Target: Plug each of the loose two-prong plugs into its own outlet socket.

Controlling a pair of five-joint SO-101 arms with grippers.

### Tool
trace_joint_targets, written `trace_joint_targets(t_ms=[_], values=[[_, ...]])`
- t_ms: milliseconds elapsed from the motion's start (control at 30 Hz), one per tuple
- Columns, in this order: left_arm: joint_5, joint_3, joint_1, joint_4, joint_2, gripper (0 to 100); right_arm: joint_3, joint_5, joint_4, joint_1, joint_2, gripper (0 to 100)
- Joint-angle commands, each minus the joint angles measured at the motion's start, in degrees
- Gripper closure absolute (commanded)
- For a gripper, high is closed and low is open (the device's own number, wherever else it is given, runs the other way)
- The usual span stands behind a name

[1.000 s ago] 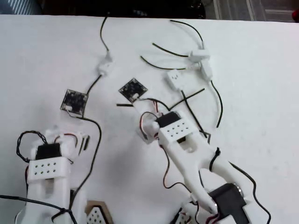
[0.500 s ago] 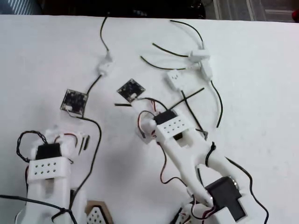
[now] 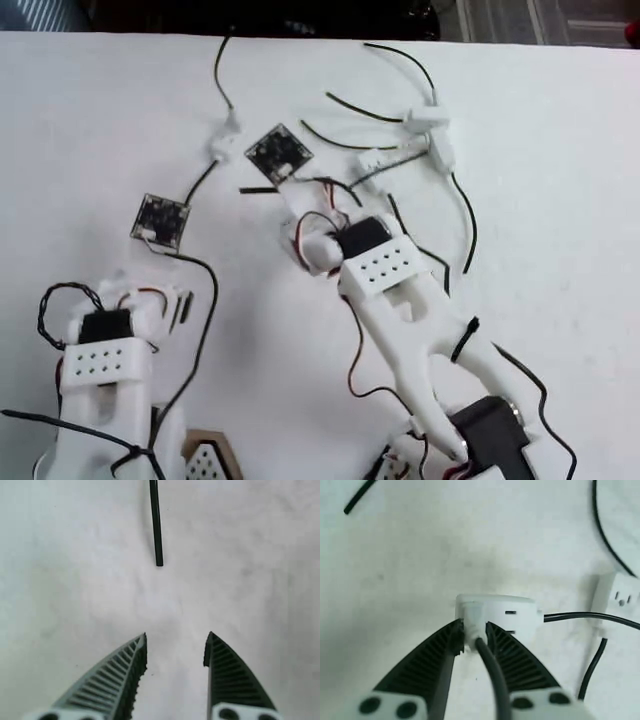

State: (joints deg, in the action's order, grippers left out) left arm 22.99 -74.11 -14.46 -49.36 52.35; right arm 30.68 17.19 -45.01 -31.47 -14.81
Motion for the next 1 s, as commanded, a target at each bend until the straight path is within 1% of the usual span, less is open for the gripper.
trace_joint_targets(t_ms=[0,100,267,333,367,433,533,667,833,967], values=[[0.6,0.1,-0.3,1.1,1.0,80,-4.6,0.6,4.5,-1.6,-0.7,98.1],[0.6,0.1,-0.3,1.1,1.0,80,-6.5,0.8,8.2,-3.3,4.6,98.1],[0.6,0.0,-0.4,1.1,1.0,80,-12.7,8.3,10.0,-5.4,16.1,98.1],[0.6,0.0,-0.4,1.1,1.0,80,-15.6,9.1,9.6,-5.9,20.2,98.0],[0.6,0.0,-0.4,1.1,1.0,80,-16.8,9.1,9.5,-6.1,21.8,97.0],[0.6,0.0,-0.4,1.1,1.0,80,-18.5,9.1,8.0,-6.3,24.3,90.8],[0.6,0.0,-0.4,1.1,1.0,80,-21.5,8.8,2.8,-6.2,25.8,80.5],[0.6,0.0,-0.4,1.1,1.0,80,-24.6,8.4,-6.9,-5.1,22.0,79.4],[0.6,0.0,-0.4,1.1,1.0,80,-25.3,-0.5,-19.6,-1.7,12.4,79.4],[0.6,0.0,-0.4,1.1,1.0,80,-25.2,-8.4,-31.7,3.3,7.1,79.4]])
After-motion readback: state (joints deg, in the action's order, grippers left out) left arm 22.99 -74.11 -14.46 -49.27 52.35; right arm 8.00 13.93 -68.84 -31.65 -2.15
